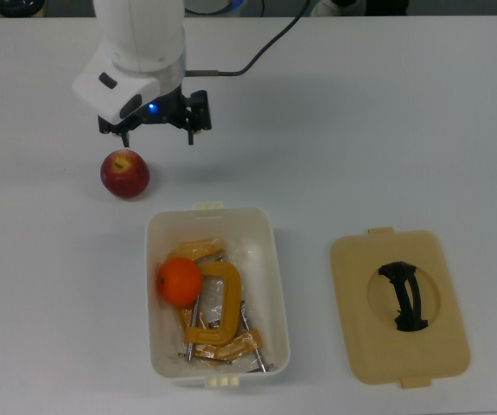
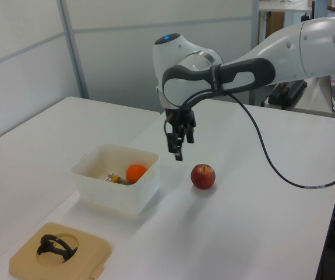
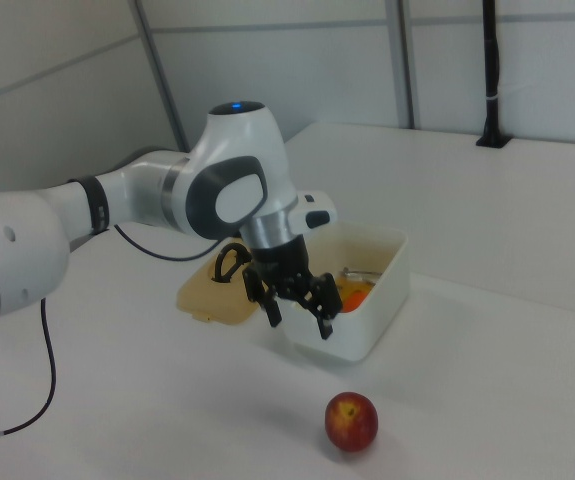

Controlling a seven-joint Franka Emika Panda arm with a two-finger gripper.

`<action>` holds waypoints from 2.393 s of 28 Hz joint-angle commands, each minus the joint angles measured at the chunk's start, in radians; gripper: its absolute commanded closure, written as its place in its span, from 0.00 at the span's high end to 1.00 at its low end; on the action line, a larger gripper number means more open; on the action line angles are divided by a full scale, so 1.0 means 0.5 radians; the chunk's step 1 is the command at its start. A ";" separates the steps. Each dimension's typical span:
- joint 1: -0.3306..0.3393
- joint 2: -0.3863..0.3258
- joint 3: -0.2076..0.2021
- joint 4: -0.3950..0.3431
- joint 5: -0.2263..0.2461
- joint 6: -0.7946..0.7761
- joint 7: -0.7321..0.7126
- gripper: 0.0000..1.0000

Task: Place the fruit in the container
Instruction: 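Move the open gripper over the red apple and lower onto it, then close the gripper around the red apple, adjusting the grip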

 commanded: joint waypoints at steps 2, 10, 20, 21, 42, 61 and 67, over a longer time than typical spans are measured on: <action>-0.037 0.005 -0.009 -0.182 -0.141 0.029 -0.284 1.00; -0.077 0.130 -0.009 -0.341 -0.156 0.277 -0.333 1.00; -0.184 0.198 -0.009 -0.347 -0.245 0.385 -0.333 0.87; -0.184 0.204 -0.009 -0.347 -0.248 0.388 -0.333 0.76; -0.196 0.220 -0.003 -0.332 -0.245 0.379 -0.324 1.00; -0.344 0.186 -0.024 -0.237 -0.322 0.388 -0.367 1.00; -0.350 0.262 -0.021 -0.243 -0.316 0.538 -0.342 1.00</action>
